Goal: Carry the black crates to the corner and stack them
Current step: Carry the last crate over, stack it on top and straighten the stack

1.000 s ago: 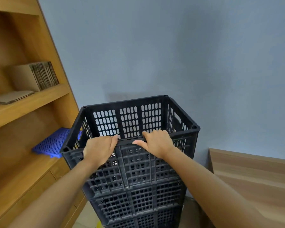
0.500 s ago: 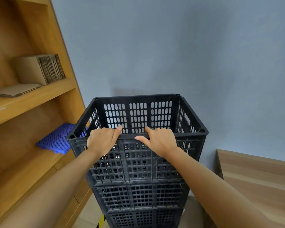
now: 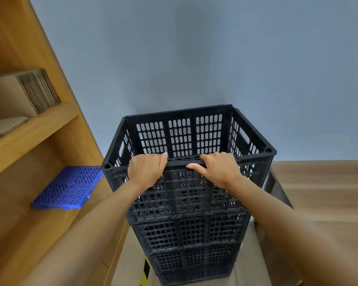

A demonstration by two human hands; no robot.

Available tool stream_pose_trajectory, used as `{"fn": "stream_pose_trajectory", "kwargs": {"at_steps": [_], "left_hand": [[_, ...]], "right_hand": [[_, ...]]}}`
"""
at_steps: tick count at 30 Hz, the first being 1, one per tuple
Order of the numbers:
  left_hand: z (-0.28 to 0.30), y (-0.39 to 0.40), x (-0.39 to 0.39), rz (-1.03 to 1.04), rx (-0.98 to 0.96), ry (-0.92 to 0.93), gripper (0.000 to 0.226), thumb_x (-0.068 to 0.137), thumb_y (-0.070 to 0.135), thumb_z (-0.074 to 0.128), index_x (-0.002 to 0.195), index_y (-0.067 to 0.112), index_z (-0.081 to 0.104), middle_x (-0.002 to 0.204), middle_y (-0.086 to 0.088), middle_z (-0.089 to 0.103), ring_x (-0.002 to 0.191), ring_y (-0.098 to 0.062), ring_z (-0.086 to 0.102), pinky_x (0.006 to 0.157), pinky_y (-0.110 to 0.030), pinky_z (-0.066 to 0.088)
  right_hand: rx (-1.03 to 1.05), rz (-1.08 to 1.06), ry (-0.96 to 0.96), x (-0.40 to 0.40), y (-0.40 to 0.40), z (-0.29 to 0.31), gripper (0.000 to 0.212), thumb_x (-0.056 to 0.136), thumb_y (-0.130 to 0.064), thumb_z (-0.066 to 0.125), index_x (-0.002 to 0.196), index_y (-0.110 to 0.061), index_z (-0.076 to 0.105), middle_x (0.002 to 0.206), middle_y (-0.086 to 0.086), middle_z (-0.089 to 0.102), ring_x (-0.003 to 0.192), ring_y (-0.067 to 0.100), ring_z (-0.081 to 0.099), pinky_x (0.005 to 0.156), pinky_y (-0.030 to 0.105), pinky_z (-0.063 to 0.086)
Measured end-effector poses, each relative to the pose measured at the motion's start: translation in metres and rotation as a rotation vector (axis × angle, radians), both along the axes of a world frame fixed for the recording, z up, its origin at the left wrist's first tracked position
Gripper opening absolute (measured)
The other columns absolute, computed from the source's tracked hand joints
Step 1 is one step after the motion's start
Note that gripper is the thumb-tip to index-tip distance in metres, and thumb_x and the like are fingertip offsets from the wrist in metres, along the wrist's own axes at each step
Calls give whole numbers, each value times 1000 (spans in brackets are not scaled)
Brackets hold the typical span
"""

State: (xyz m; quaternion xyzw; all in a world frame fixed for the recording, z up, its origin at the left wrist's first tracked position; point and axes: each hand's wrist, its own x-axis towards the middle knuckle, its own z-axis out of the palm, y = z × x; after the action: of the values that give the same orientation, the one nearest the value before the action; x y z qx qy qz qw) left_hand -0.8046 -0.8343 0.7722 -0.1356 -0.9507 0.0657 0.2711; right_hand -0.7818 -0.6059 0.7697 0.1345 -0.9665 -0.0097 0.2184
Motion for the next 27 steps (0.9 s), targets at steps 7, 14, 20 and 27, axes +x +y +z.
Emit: {"fn": "stream_pose_trajectory", "kwargs": {"at_steps": [7,14,20,27], "left_hand": [[-3,-16,-39,-184,89,-58,57,101,38,26,47,21,28,42,5,35,41,-23,46,45,-30,39],[-6,-6,-93,-194,66,-18,62,95,43,17,46,16,43,41,2,44,40,-20,45,44,-25,26],[-2,-20,-134,-187,154,-12,65,90,45,7,48,13,45,44,-1,45,42,-20,40,54,-32,39],[-4,-17,-134,-194,196,-14,60,94,45,14,47,18,38,44,-2,46,43,-20,45,51,-34,43]], "right_hand": [[0,-149,-10,4,-22,0,71,86,-78,20,68,-17,51,57,-1,53,51,20,47,47,30,31],[49,-205,53,-32,-16,-2,72,83,-82,19,78,-19,54,51,-7,40,48,18,47,46,28,30],[57,-116,52,-70,-30,-2,62,88,-74,33,96,-19,58,61,-6,49,55,18,53,46,26,28],[87,-96,69,-76,-25,-5,65,87,-76,31,104,-21,62,61,-7,47,56,18,56,45,26,31]]}}
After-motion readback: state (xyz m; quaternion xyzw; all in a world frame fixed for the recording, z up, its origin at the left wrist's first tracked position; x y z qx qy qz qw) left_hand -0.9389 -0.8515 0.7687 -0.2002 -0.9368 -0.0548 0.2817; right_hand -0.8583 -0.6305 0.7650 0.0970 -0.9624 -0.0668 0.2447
